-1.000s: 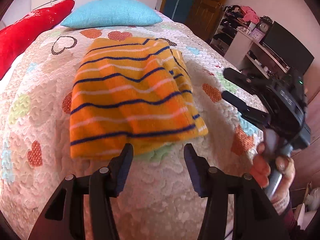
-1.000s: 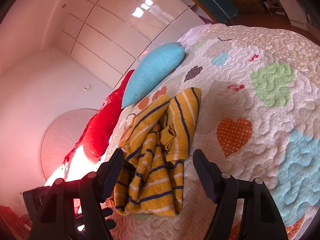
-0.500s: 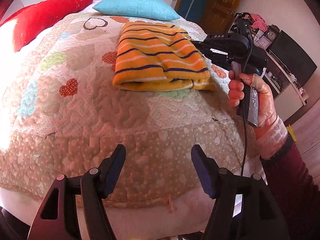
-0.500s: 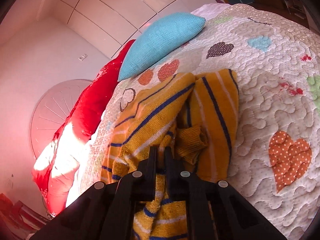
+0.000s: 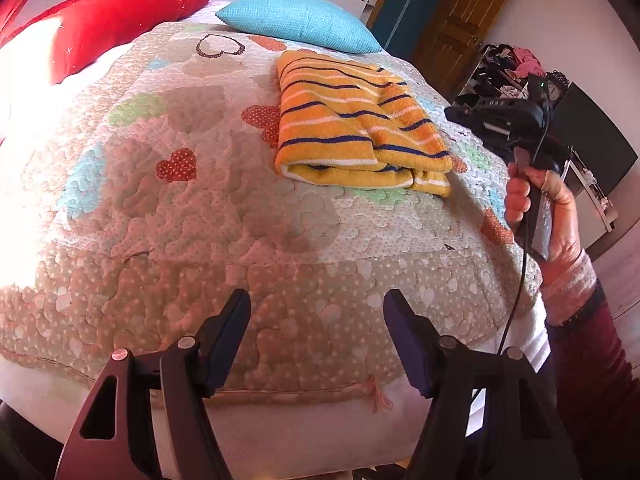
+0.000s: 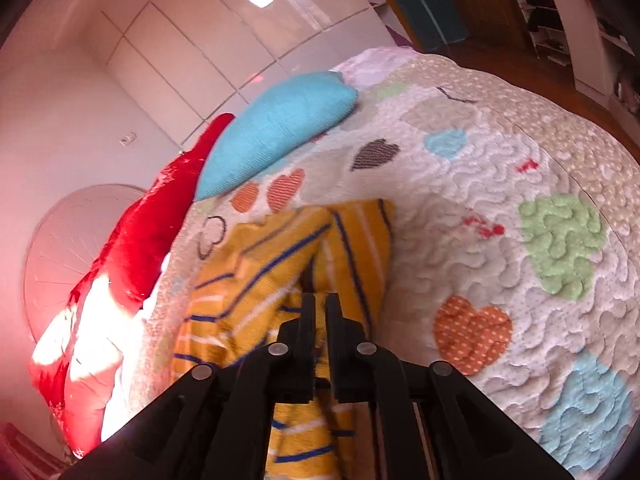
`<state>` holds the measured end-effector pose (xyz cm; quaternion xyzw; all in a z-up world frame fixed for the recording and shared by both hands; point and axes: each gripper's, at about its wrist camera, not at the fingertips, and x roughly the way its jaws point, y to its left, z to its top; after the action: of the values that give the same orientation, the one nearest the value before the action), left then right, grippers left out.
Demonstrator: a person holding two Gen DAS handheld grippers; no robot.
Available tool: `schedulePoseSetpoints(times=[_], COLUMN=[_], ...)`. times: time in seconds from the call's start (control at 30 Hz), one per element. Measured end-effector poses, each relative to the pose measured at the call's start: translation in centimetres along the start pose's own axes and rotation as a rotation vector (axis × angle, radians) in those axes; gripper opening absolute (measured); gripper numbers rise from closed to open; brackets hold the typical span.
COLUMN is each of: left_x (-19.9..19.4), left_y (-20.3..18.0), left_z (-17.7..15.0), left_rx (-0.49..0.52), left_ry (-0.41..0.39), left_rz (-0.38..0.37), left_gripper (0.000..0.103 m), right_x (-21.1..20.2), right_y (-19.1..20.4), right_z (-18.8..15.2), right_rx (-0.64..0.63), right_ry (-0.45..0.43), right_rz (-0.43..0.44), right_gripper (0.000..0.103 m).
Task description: Fold small clothes
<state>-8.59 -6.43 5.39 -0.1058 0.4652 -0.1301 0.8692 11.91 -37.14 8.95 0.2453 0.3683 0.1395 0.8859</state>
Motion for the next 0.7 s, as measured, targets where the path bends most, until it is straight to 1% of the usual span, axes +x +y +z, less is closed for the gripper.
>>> schedulePoseSetpoints(times=[0.03,0.1,0.17,0.2,0.23,0.27,0.3,0.33,0.37,0.4,0.43,0.5,0.57,0.6,0.63,0.67,0.7], left_x=[-0.2,-0.5,-0.7,-0.8,-0.8,-0.9,-1.1,-1.3,-1.5,-1.6,-1.7,-1.8,-1.5,-1.4,-1.4,-1.5,-1.6], left_y=[0.1,0.3,0.7,0.8,1.0,1.2,1.5,1.8,2.2,2.5,3.0,3.9,4.6,4.9,5.2,5.4,5.5], left_z=[0.0,0.0,0.1,0.0,0.0,-0.1,-0.1,-0.2,-0.3,-0.4,-0.5,-0.9,-1.1,-1.3,-1.5,-1.6,-1.8], left_rx=[0.003,-0.001,-0.010,-0.014,-0.017,-0.019,-0.020,-0.023,-0.027,-0.031,-0.038,-0.053,-0.073,-0.085,-0.097,-0.106,-0.107], left_ry=[-0.006,-0.017,-0.022,-0.022,-0.021,-0.020,-0.022,-0.025,-0.028,-0.032,-0.034,-0.032,-0.020,-0.014,-0.011,-0.011,-0.015], left_rz=[0.007,0.014,0.012,0.014,0.020,0.028,0.034,0.040,0.047,0.055,0.062,0.066,0.071,0.074,0.075,0.072,0.070], left_gripper=[0.068,0.069,0.070,0.071,0.071,0.071,0.071,0.071,0.071,0.072,0.073,0.074,0.074,0.074,0.074,0.074,0.074], right_x=[0.3,1.5,2.8,3.7,4.5,5.3,6.1,6.8,7.5,7.8,7.5,6.6,5.9,5.6,5.4,5.3,5.2], right_y=[1.4,4.4,7.0,7.9,8.5,8.6,8.2,7.4,6.3,4.9,3.9,3.6,3.6,3.4,3.1,2.7,2.3], right_z=[0.3,0.5,-0.1,-0.4,-1.0,-1.4,-1.8,-2.3,-2.8,-3.2,-3.4,-3.6,-3.7,-3.9,-4.1,-4.3,-4.4], right_rx=[-0.025,-0.075,-0.125,-0.138,-0.146,-0.162,-0.188,-0.218,-0.237,-0.225,-0.207,-0.211,-0.226,-0.229,-0.227,-0.227,-0.224], right_ry=[0.005,0.033,0.071,0.097,0.124,0.144,0.155,0.164,0.182,0.203,0.196,0.191,0.186,0.179,0.172,0.165,0.158], right_rz=[0.024,0.081,0.127,0.140,0.126,0.060,-0.045,-0.166,-0.245,-0.253,-0.235,-0.250,-0.294,-0.304,-0.305,-0.324,-0.355], right_gripper=[0.021,0.022,0.022,0.022,0.022,0.022,0.022,0.017,0.014,0.014,0.014,0.014,0.030,0.032,0.039,0.062,0.069])
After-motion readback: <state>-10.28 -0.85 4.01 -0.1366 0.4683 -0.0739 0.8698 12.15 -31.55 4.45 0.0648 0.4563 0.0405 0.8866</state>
